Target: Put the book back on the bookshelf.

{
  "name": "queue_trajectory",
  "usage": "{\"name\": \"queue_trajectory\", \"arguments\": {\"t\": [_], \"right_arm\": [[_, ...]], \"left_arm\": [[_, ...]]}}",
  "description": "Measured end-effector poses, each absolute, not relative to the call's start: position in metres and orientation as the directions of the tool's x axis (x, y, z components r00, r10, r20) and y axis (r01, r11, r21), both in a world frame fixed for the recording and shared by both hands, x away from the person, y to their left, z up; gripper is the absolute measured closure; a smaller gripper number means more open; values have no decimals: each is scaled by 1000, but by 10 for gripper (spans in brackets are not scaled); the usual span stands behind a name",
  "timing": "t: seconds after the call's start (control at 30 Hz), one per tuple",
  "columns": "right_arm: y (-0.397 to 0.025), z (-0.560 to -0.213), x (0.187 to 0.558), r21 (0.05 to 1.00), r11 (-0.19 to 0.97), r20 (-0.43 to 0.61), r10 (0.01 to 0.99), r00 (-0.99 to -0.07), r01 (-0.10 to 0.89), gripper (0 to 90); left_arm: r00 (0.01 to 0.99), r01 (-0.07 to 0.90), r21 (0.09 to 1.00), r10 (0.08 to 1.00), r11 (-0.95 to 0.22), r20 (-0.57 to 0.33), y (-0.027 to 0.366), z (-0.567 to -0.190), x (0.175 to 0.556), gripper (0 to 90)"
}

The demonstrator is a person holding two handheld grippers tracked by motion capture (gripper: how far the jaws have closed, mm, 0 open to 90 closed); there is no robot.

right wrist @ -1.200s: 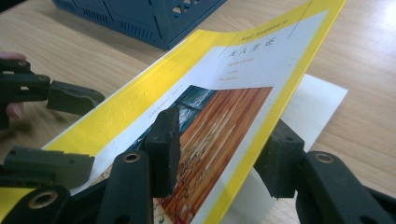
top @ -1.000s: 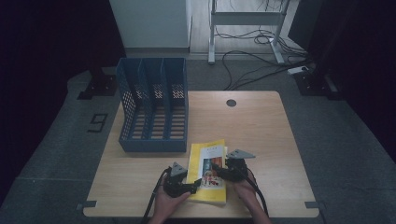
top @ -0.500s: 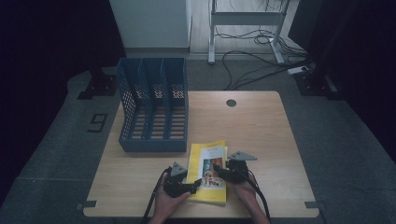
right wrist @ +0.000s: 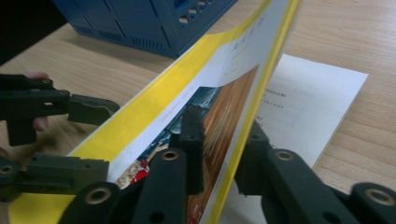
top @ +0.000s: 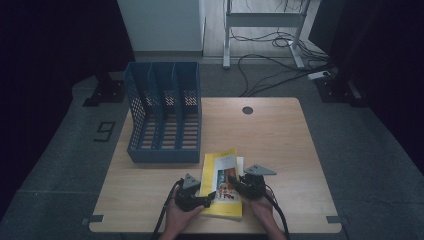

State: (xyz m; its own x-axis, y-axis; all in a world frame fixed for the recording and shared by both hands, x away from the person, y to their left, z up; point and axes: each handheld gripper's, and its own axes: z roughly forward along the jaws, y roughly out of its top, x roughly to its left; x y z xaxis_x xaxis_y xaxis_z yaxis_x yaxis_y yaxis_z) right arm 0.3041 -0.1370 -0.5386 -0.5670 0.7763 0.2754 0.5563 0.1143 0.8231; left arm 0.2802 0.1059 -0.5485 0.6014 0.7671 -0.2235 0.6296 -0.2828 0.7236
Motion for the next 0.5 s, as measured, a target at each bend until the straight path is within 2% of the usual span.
{"name": "queue_trajectory", "arguments": {"t": [0.5], "right_arm": [[-137,-536,303,835,77,302,763,-571,545,840]], "left_arm": [[601,632,724,765,-276,-233,107,-549,281,265]]}}
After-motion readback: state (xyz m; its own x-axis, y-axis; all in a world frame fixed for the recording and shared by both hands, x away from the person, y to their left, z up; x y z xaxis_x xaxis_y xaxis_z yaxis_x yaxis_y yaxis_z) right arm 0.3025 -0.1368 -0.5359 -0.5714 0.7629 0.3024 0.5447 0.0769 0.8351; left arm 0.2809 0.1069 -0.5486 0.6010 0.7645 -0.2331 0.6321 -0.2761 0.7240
